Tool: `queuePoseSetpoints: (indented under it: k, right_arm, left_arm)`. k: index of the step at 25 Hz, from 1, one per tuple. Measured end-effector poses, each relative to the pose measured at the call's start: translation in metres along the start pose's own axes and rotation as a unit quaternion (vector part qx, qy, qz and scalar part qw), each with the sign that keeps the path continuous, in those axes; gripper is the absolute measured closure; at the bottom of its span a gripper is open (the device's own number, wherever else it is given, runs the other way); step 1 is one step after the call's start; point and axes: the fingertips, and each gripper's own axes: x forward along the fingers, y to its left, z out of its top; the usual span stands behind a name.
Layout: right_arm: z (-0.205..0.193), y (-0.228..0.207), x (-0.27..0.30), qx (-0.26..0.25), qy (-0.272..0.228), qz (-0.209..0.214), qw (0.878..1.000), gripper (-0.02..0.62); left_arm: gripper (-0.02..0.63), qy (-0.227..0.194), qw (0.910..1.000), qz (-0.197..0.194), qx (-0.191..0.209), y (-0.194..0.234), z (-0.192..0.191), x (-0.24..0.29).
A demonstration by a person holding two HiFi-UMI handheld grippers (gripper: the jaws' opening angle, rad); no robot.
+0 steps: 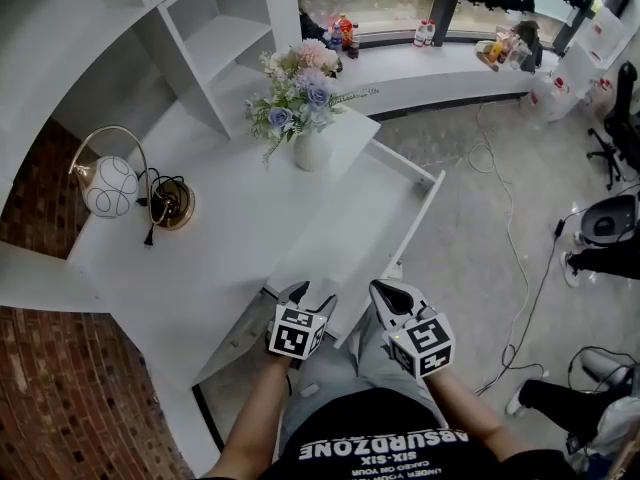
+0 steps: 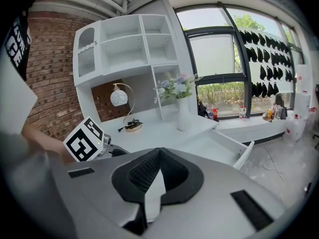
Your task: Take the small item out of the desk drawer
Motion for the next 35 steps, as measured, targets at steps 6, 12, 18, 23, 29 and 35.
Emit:
queuePoseSetpoints:
  k: [6,12,18,23,29,35]
  right_arm:
    - [-0.003,-0.006,0.010,0.003,0.009,0.009,1.000,0.598]
    - [-0.006,-0.015,0.015,0.006,0.019,0.017,1.000,0.598]
    - [-0.009,-0.025,0.025,0.006,0.033,0.033,0.999,0.598]
    - [-0.011,-0.033,0.036,-0.001,0.042,0.046,0.998,0.598]
    - [-0.008,-0.045,0.042,-0.001,0.041,0.045,0.998,0.598]
    - [-0.012,-0.056,0.042,0.008,0.045,0.035,0.998,0.598]
  left_arm:
    - [0.348,0.026,0.9996,-0.006,-0.001,-0.001,-0.006,0.025]
    - [0.348,0.056,0.9984,-0.007,-0.007,0.002,-0.017,0.043]
    - [0.348,0.083,0.9965,-0.003,-0.012,0.001,-0.024,0.058]
    - [0.348,0.103,0.9944,-0.006,-0.021,0.005,-0.031,0.076]
    - [0.348,0.131,0.9912,-0.012,-0.013,0.008,-0.041,0.094]
    - [0.348,0.158,0.9871,-0.023,0.004,0.013,-0.058,0.123]
